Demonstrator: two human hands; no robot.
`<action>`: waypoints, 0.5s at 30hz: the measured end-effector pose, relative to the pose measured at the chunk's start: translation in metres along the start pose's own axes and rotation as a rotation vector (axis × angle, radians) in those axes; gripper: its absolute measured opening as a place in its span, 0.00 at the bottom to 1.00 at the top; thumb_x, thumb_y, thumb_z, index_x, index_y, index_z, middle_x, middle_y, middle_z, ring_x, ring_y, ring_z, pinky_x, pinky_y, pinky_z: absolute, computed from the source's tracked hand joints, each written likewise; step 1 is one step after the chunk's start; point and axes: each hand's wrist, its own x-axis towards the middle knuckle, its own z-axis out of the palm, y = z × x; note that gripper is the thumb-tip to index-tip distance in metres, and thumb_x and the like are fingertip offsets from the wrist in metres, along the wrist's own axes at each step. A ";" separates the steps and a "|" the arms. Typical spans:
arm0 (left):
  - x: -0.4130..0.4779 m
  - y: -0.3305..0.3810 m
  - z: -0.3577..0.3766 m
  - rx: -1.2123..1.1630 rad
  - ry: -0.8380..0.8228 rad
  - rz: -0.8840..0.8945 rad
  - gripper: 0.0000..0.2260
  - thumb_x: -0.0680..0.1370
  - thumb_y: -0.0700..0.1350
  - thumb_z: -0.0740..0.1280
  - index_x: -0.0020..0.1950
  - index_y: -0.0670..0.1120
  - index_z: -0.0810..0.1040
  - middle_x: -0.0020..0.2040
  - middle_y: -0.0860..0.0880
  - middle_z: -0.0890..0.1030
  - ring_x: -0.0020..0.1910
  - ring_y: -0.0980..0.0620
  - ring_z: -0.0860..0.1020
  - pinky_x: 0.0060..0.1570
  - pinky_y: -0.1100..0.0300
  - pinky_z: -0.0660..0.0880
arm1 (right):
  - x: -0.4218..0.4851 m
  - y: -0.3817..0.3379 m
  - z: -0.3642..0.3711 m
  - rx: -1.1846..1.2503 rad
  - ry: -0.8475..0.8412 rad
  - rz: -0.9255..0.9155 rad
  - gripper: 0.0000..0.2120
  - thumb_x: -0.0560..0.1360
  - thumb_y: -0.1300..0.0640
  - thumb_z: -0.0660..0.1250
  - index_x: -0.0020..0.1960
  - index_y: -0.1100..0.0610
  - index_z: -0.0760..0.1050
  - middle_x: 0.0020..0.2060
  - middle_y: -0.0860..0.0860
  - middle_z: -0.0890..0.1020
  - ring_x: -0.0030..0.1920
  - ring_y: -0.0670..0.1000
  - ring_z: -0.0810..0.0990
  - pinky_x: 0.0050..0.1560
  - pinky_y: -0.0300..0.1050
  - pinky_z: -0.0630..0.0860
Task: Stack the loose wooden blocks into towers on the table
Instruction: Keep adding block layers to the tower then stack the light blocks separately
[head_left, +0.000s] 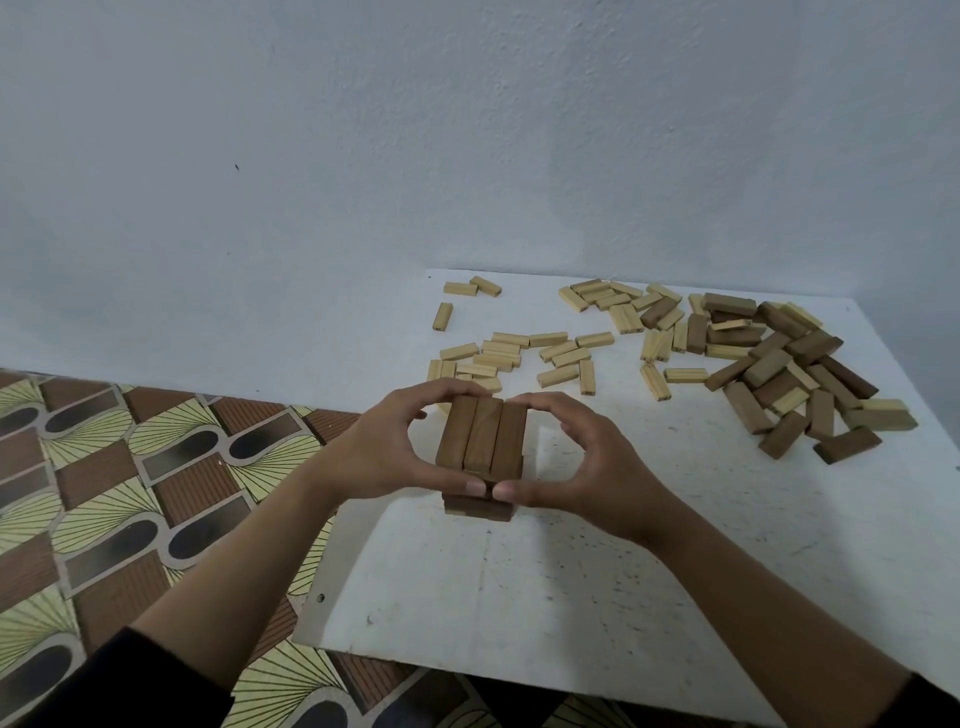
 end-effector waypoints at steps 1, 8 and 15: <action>0.000 0.000 0.001 -0.007 0.007 0.007 0.34 0.63 0.62 0.80 0.67 0.62 0.74 0.66 0.63 0.76 0.69 0.60 0.70 0.66 0.53 0.67 | 0.001 0.000 0.000 0.005 0.007 0.001 0.36 0.62 0.34 0.78 0.67 0.36 0.70 0.63 0.28 0.73 0.65 0.29 0.67 0.59 0.29 0.61; 0.001 -0.001 0.005 -0.046 0.060 0.051 0.30 0.64 0.53 0.82 0.64 0.56 0.77 0.61 0.60 0.80 0.66 0.58 0.74 0.60 0.66 0.65 | 0.003 0.002 0.001 0.009 0.000 0.015 0.33 0.62 0.34 0.77 0.65 0.34 0.70 0.61 0.25 0.72 0.64 0.27 0.66 0.59 0.29 0.61; 0.003 -0.001 0.005 -0.076 0.058 0.096 0.29 0.64 0.49 0.83 0.63 0.52 0.78 0.58 0.58 0.80 0.63 0.55 0.76 0.57 0.72 0.66 | 0.004 0.004 0.001 0.013 -0.014 0.013 0.34 0.63 0.34 0.77 0.66 0.35 0.70 0.62 0.25 0.71 0.64 0.26 0.65 0.60 0.30 0.60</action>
